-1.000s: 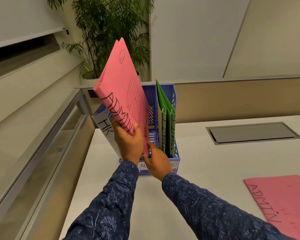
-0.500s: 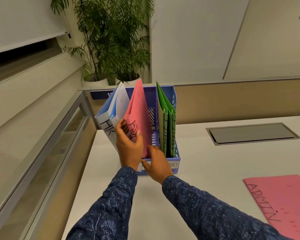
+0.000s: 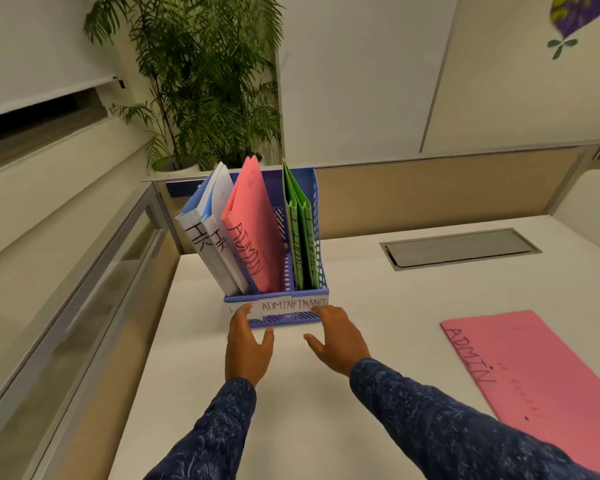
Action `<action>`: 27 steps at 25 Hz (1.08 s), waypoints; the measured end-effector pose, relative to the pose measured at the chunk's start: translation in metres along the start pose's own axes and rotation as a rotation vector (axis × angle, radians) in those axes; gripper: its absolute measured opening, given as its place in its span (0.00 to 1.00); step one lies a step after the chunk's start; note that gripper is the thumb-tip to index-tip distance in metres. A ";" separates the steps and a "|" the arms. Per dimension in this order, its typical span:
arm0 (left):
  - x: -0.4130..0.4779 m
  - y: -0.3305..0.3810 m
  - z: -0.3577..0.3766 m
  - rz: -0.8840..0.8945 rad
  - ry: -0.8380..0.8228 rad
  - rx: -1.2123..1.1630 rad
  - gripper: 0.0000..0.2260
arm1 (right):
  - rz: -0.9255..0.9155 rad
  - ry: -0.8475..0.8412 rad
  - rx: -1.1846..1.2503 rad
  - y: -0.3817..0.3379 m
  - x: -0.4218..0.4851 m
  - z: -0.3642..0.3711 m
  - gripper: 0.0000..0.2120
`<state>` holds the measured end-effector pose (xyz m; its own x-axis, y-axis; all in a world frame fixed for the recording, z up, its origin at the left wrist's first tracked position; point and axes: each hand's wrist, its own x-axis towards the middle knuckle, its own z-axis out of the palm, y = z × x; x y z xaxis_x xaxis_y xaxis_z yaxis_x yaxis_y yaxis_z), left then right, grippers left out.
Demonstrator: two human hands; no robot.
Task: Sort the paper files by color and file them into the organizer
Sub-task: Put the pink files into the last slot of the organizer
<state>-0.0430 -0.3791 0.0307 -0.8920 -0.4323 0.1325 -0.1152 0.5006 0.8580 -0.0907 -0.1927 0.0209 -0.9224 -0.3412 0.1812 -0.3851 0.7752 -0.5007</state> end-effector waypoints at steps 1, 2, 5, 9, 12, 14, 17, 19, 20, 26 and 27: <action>-0.009 -0.004 0.002 -0.015 -0.039 0.049 0.28 | 0.006 -0.016 -0.023 0.006 -0.010 -0.004 0.30; -0.016 -0.008 0.005 -0.023 -0.078 0.096 0.29 | 0.005 -0.029 -0.048 0.012 -0.018 -0.009 0.31; -0.046 -0.017 0.022 0.017 -0.179 0.241 0.30 | 0.018 -0.100 -0.126 0.039 -0.055 -0.021 0.37; -0.082 -0.022 0.053 0.077 -0.278 0.350 0.31 | 0.073 -0.195 -0.248 0.080 -0.106 -0.034 0.45; -0.110 -0.024 0.080 0.083 -0.370 0.398 0.35 | 0.131 -0.233 -0.316 0.115 -0.141 -0.047 0.47; -0.130 -0.023 0.100 0.086 -0.435 0.427 0.36 | 0.190 -0.245 -0.340 0.142 -0.163 -0.058 0.47; -0.150 -0.017 0.129 0.110 -0.507 0.491 0.37 | 0.271 -0.222 -0.347 0.178 -0.191 -0.078 0.46; -0.161 -0.006 0.150 0.136 -0.544 0.530 0.36 | 0.323 -0.189 -0.333 0.202 -0.206 -0.094 0.46; -0.166 0.000 0.160 0.155 -0.567 0.553 0.36 | 0.345 -0.177 -0.330 0.213 -0.212 -0.102 0.45; -0.207 0.050 0.228 0.287 -0.704 0.604 0.35 | 0.505 -0.160 -0.281 0.273 -0.242 -0.146 0.46; -0.209 0.059 0.238 0.316 -0.719 0.610 0.35 | 0.540 -0.145 -0.274 0.283 -0.245 -0.154 0.46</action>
<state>0.0327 -0.0809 -0.0644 -0.9500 0.2444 -0.1945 0.1486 0.9015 0.4065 0.0218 0.1923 -0.0354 -0.9830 0.0835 -0.1637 0.1233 0.9603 -0.2504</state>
